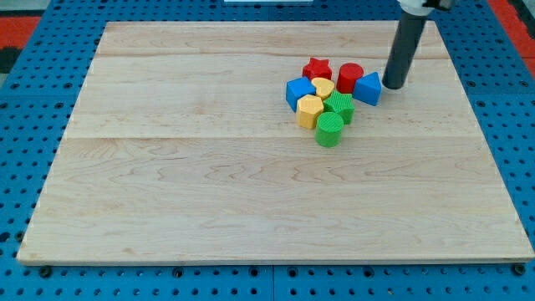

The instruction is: Slide the blue triangle to the left

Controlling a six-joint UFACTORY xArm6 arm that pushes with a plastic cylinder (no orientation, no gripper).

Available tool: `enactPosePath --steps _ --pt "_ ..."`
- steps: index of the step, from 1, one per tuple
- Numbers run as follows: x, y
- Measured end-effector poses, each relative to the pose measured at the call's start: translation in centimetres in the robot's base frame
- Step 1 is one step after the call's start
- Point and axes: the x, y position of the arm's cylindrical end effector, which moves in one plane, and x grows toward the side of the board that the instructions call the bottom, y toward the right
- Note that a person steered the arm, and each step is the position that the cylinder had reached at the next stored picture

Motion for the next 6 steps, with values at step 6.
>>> enactPosePath --steps 6 --pt "3.0 -7.9"
